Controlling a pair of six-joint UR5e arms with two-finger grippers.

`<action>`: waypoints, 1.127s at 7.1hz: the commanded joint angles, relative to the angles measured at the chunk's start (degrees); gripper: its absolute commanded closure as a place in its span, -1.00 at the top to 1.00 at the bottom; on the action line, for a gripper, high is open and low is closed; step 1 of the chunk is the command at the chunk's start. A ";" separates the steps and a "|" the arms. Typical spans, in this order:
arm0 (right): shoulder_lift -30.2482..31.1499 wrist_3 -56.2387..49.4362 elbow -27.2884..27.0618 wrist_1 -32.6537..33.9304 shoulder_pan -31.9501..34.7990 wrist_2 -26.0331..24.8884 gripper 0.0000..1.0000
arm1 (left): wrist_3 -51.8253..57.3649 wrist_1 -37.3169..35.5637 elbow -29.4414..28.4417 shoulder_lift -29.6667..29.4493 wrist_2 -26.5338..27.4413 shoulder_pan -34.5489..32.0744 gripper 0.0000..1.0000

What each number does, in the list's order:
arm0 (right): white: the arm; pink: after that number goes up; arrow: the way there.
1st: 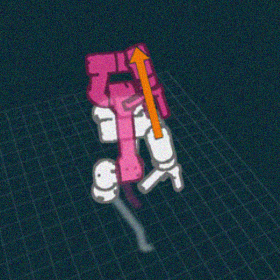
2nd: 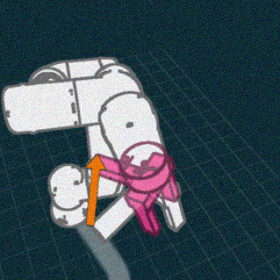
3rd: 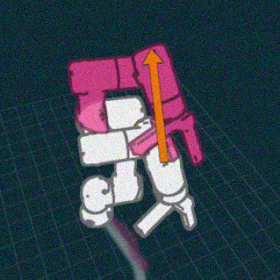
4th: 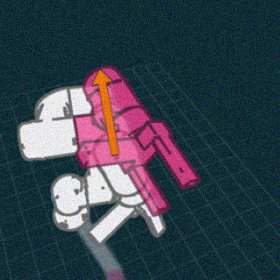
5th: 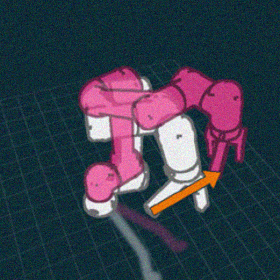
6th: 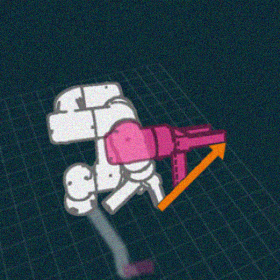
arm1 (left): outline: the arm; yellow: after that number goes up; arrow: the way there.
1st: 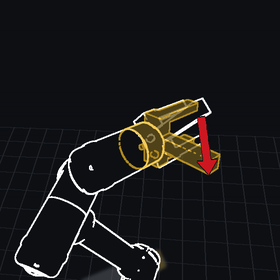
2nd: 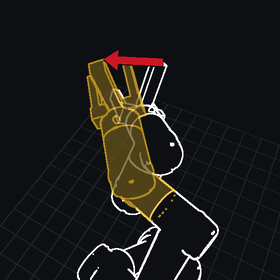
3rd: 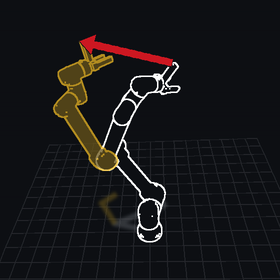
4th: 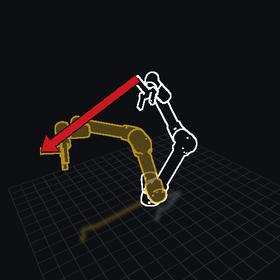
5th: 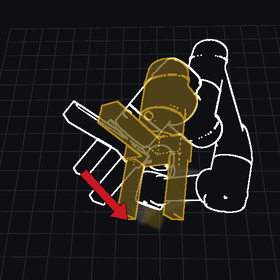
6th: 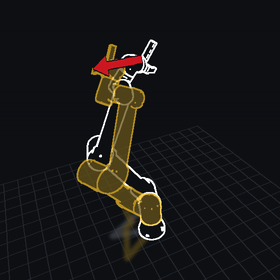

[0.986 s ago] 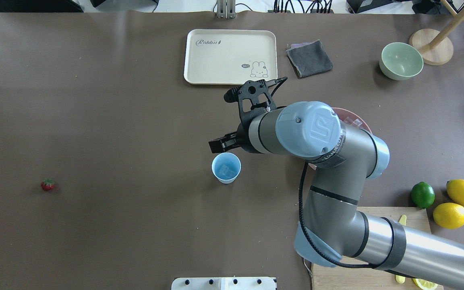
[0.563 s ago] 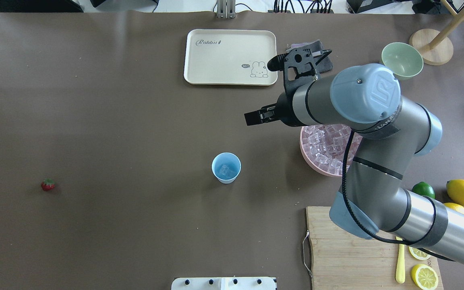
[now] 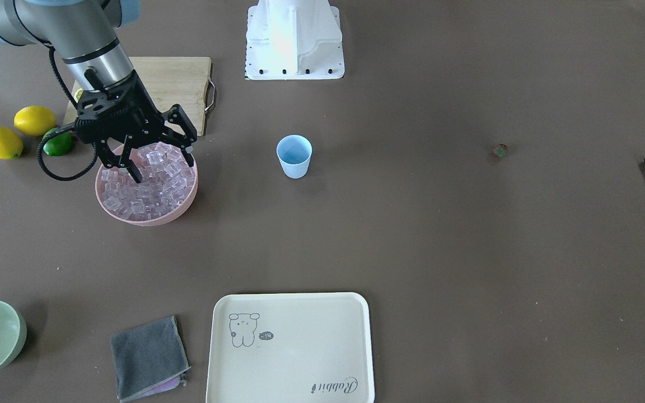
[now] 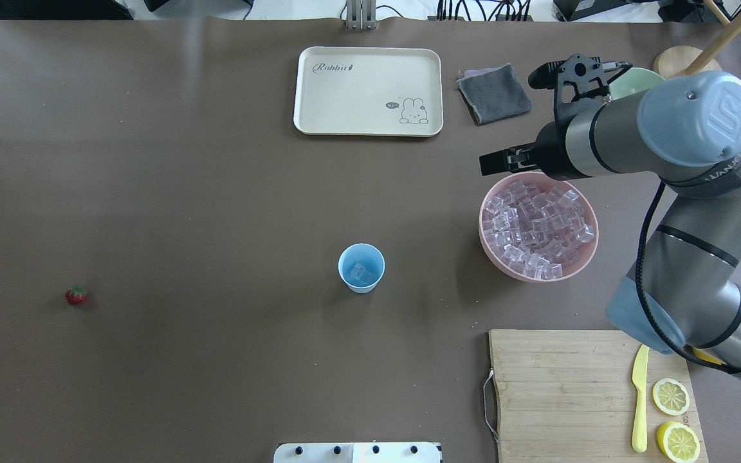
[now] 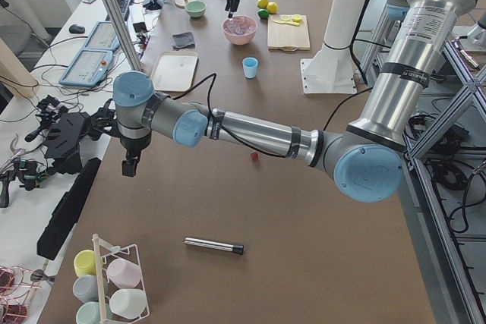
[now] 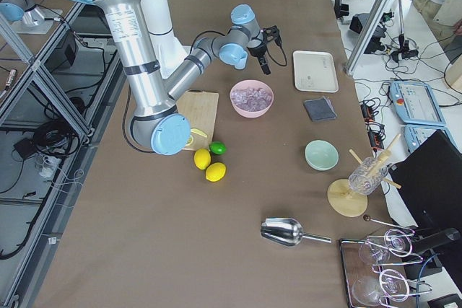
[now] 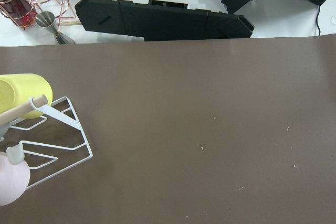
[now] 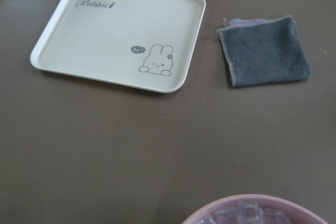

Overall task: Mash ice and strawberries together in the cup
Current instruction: 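Move the empty right gripper back over the pink ice bowl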

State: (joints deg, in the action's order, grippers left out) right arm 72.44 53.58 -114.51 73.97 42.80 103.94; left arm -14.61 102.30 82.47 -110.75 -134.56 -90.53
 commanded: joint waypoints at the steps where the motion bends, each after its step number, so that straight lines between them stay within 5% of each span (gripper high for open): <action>1: 5.41 0.99 -1.85 -0.14 0.53 -0.84 0.99 | 0.03 0.09 -0.03 -0.87 0.00 0.44 0.96; 8: 7.88 8.11 -0.98 0.39 -7.46 -10.43 1.00 | 0.11 0.09 0.76 -0.96 0.00 1.15 0.96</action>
State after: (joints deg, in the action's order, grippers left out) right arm 79.69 61.23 -115.57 74.18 36.98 94.60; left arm -14.54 102.39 82.99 -111.99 -134.56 -89.38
